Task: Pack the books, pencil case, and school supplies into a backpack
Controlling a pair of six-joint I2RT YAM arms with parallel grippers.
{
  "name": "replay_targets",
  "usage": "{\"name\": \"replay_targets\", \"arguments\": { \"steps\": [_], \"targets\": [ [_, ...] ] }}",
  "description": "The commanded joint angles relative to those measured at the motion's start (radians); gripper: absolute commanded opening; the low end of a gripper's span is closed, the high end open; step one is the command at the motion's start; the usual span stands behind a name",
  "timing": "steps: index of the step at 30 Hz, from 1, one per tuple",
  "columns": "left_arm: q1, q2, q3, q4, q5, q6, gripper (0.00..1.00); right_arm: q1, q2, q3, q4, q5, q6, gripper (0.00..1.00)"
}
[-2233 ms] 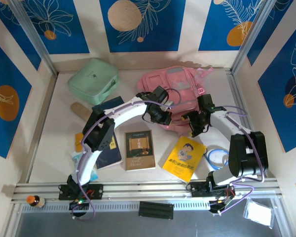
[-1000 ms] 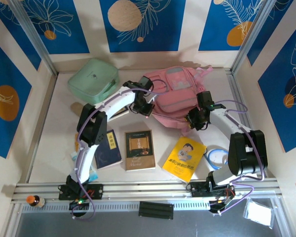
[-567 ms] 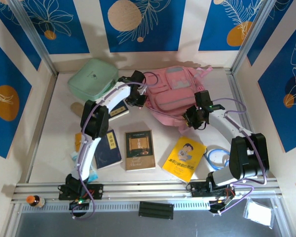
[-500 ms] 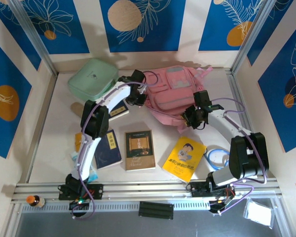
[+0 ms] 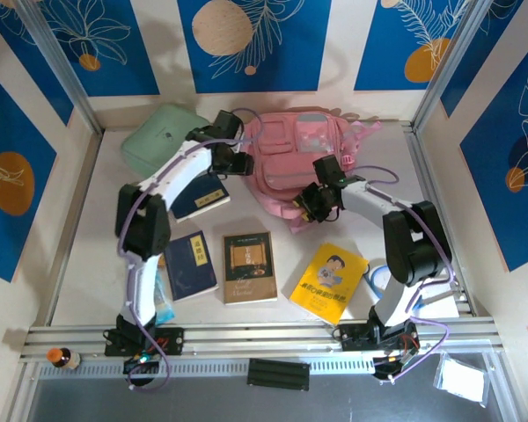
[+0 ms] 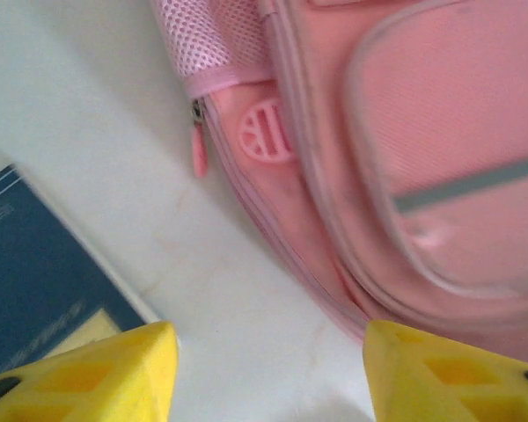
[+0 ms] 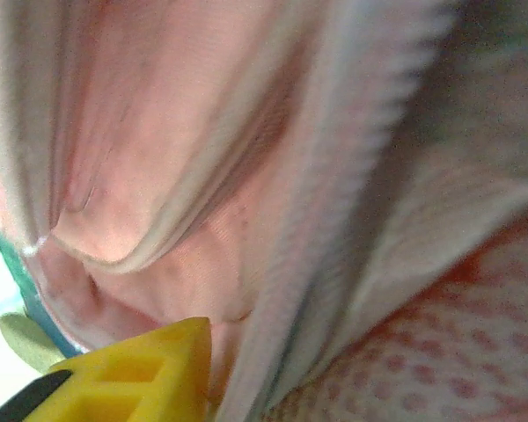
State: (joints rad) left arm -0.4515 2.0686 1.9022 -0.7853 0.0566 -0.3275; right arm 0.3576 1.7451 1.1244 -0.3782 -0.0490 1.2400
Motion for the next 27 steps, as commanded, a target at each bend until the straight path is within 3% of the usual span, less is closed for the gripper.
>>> {"name": "replay_targets", "arguments": {
  "steps": [1, 6, 13, 15, 21, 27],
  "targets": [
    [0.017, -0.152, -0.140, 0.068, 0.030, -0.066, 0.64, 0.033, -0.018, 0.041, 0.007, -0.015, -0.140, 0.48],
    [0.025, -0.345, -0.407, 0.163, 0.037, -0.127, 0.73, 0.089, -0.172, -0.019, -0.066, 0.105, -0.326, 0.63],
    [0.027, -0.562, -0.735, 0.271, 0.037, -0.153, 0.96, 0.229, -0.290, -0.072, -0.210, 0.227, -0.540, 0.67],
    [0.031, -0.609, -0.809, 0.303, 0.019, -0.150, 1.00, 0.290, -0.280, -0.070, -0.249, 0.258, -0.567, 0.67],
    [0.045, -0.677, -0.866, 0.318, -0.027, -0.122, 1.00, 0.432, -0.168, -0.020, -0.292, 0.291, -0.590, 0.67],
    [0.056, -0.693, -0.867, 0.296, -0.025, -0.099, 1.00, 0.493, 0.007, 0.073, -0.312, 0.305, -0.616, 0.67]
  ]
}}
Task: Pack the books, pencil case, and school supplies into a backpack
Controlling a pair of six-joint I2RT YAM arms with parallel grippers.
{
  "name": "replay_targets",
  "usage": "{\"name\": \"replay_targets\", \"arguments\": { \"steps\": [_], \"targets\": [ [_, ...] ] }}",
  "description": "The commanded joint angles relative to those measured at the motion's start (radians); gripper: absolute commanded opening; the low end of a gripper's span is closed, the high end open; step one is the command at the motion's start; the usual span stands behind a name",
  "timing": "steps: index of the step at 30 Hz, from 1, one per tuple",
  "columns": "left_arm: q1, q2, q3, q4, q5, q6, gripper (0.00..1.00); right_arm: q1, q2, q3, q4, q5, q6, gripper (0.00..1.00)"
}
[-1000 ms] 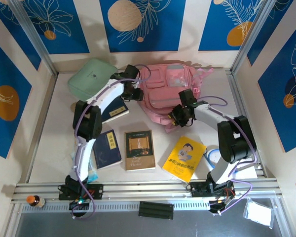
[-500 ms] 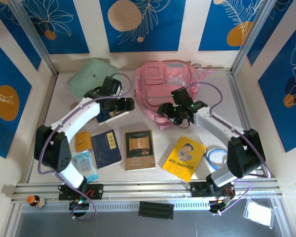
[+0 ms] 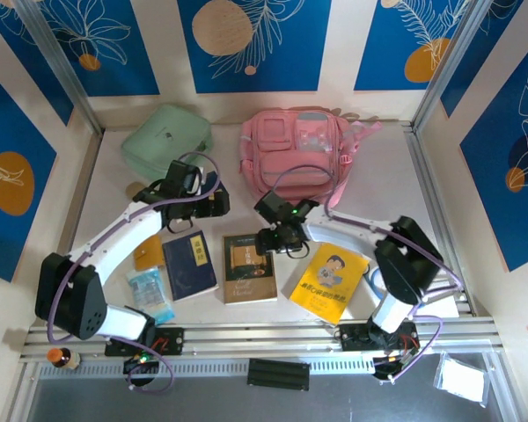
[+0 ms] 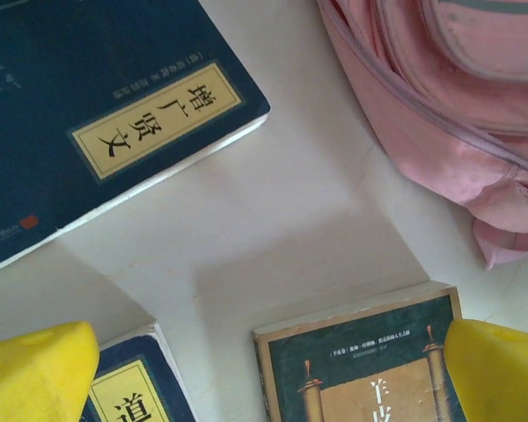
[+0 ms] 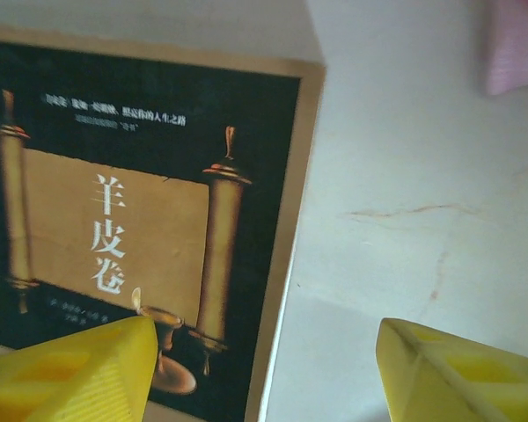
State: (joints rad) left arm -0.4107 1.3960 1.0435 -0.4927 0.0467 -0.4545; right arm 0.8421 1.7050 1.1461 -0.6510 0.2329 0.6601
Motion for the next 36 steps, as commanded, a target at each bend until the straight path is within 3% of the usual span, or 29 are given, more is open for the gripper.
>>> {"name": "replay_targets", "arguments": {
  "steps": [1, 12, 19, 27, 33, 36],
  "targets": [
    [0.018, -0.023, -0.011, 0.004, -0.013, 0.030, 1.00, 0.006, 0.070, 0.061, -0.038, 0.016, -0.040, 0.66],
    [0.024, -0.010, -0.019, 0.022, 0.029, -0.001, 1.00, -0.063, 0.282, 0.207, -0.068, 0.058, -0.019, 0.60],
    [0.021, 0.021, -0.074, 0.070, 0.192, -0.038, 1.00, -0.126, 0.325, 0.260, -0.048, 0.022, 0.061, 0.56],
    [-0.012, 0.030, -0.199, 0.150, 0.293, -0.208, 0.84, -0.161, 0.224, 0.149, 0.119, -0.162, 0.052, 0.47],
    [-0.038, 0.058, -0.282, 0.267, 0.340, -0.344, 0.71, -0.167, 0.196, 0.093, 0.122, -0.177, 0.058, 0.44],
    [-0.039, 0.090, -0.273, 0.229, 0.300, -0.347, 0.65, -0.171, 0.187, 0.072, 0.129, -0.195, 0.063, 0.42]
  ]
}}
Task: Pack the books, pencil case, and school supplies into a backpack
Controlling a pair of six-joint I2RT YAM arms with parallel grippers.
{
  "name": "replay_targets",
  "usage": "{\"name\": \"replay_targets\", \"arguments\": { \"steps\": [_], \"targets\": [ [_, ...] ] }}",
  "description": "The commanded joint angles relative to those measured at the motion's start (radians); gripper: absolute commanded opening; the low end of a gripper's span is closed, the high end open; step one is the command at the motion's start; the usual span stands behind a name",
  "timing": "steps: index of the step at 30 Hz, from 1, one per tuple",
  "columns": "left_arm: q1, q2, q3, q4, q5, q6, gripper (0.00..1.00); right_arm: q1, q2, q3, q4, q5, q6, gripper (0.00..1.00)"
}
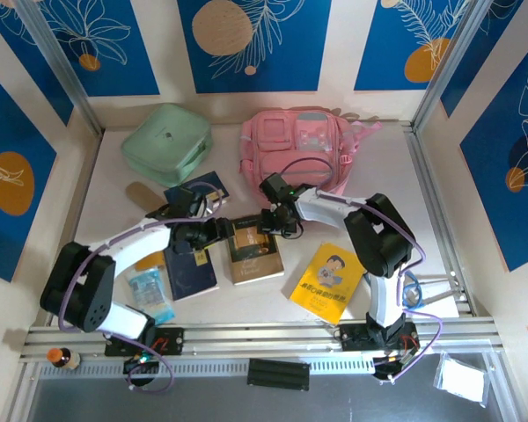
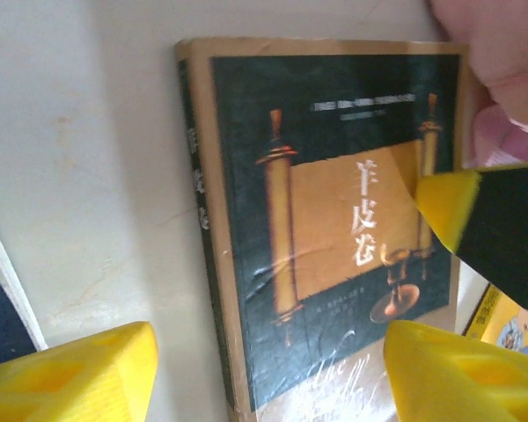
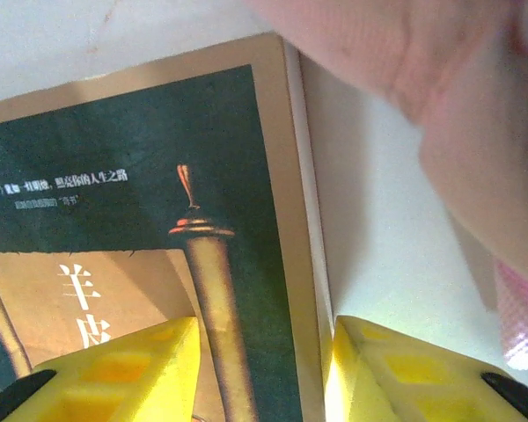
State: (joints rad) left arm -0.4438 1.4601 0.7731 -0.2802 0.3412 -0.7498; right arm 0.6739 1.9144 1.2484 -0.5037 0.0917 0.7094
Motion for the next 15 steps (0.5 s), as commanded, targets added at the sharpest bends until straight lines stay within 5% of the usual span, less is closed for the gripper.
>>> {"name": "replay_targets", "arguments": {
  "steps": [1, 8, 15],
  "targets": [
    [-0.006, 0.038, 0.008, 0.000, -0.003, -0.043, 0.64, -0.004, -0.024, -0.036, -0.017, -0.060, 0.016, 0.41],
    [-0.007, 0.114, 0.018, 0.060, 0.053, -0.063, 0.48, -0.004, -0.023, -0.040, -0.009, -0.069, 0.024, 0.35],
    [-0.006, 0.168, 0.028, 0.088, 0.083, -0.060, 0.44, -0.005, -0.017, -0.040, -0.012, -0.067, 0.022, 0.27]
  ]
}}
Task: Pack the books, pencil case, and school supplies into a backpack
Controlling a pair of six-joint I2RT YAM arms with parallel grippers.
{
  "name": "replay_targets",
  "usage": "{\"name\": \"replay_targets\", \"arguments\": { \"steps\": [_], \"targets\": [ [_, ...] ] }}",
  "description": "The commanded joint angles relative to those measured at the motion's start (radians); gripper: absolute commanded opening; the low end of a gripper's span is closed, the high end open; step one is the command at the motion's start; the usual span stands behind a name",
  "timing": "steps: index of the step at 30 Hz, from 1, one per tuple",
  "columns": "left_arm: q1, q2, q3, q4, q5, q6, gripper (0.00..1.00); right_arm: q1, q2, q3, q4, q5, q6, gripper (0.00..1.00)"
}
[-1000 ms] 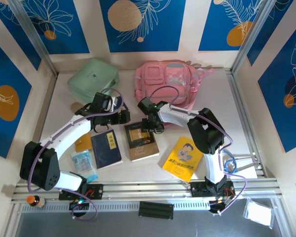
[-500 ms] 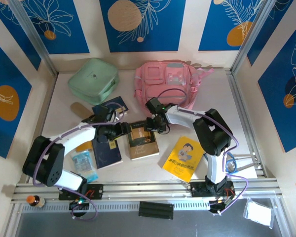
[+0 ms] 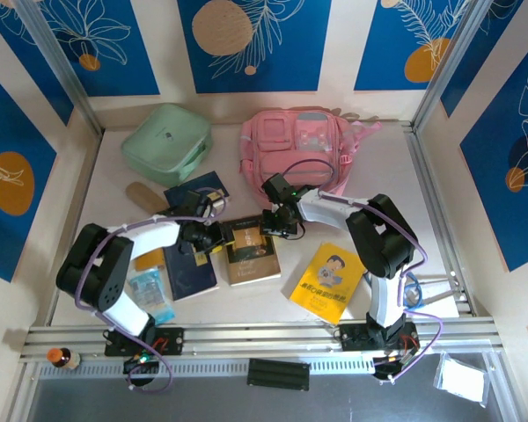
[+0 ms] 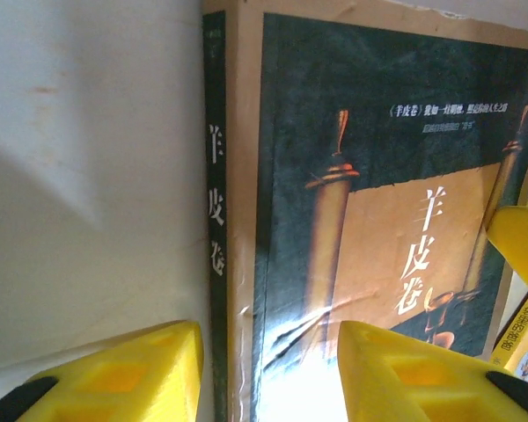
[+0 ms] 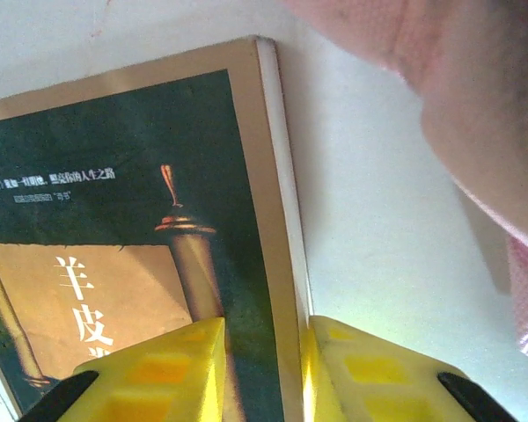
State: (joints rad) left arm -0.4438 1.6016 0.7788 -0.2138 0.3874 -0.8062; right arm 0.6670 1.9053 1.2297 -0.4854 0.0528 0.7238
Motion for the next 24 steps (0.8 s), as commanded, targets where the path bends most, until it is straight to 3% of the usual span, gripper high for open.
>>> {"name": "replay_targets", "arguments": {
  "steps": [1, 12, 24],
  "targets": [
    [-0.007, 0.032, 0.021, 0.026, 0.042, -0.006, 0.43, 0.002, -0.008, -0.021, -0.030, -0.027, 0.008, 0.27],
    [-0.006, 0.056, -0.002, 0.133, 0.140, -0.022, 0.46, -0.003, 0.008, -0.024, -0.028, -0.030, 0.016, 0.26],
    [-0.005, -0.173, -0.149, 0.482, 0.309, -0.094, 0.40, -0.013, 0.041, -0.008, -0.065, 0.005, 0.028, 0.19]
  ]
}}
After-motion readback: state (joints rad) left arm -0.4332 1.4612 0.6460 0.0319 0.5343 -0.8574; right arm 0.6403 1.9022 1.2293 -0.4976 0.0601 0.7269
